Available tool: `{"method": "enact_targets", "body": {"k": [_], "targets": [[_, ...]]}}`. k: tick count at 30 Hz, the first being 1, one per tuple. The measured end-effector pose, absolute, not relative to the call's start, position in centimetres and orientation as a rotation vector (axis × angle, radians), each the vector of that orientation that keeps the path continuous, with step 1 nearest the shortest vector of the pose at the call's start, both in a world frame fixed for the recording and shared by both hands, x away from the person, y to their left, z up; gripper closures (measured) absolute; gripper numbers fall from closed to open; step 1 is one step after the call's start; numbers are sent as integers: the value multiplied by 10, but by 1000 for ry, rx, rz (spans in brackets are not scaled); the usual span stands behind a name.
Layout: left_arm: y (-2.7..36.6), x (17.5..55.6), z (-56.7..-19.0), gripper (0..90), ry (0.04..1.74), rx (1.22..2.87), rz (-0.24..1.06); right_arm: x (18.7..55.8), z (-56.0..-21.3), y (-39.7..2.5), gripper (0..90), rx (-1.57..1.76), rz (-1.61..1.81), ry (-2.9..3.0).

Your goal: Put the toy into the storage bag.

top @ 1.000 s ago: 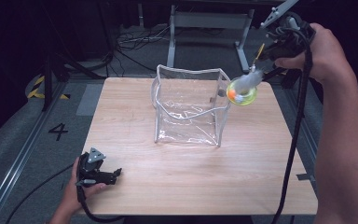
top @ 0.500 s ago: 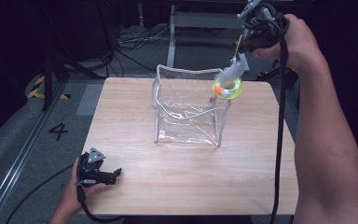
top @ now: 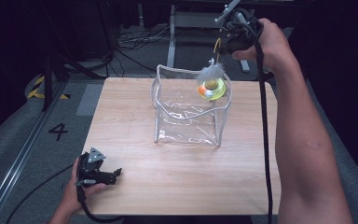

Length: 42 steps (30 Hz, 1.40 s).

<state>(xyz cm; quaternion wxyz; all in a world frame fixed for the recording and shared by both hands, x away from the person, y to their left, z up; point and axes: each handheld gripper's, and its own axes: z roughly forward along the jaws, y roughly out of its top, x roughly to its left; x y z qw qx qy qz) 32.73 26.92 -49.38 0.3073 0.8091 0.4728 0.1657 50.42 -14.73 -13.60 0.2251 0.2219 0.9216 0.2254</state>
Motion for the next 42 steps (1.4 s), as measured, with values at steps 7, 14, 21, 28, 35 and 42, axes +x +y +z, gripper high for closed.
{"method": "enact_targets", "body": {"k": [7,14,21,28,35,42], "targets": [[269,327,-494,5,1251,2139,438,509,-158,-138,884,596,608,2587],[269,327,-494,5,1250,2139,439,509,-190,-133,884,580,588,2636],[269,327,-494,5,1250,2139,439,509,-225,-132,884,583,570,2694],[269,327,-494,5,1253,2141,440,511,-252,-135,884,607,546,2732],[269,327,-494,5,1251,2139,438,510,-269,-138,880,632,496,2766],[269,327,-494,5,1251,2139,438,511,-280,-140,880,646,468,2799]]}}
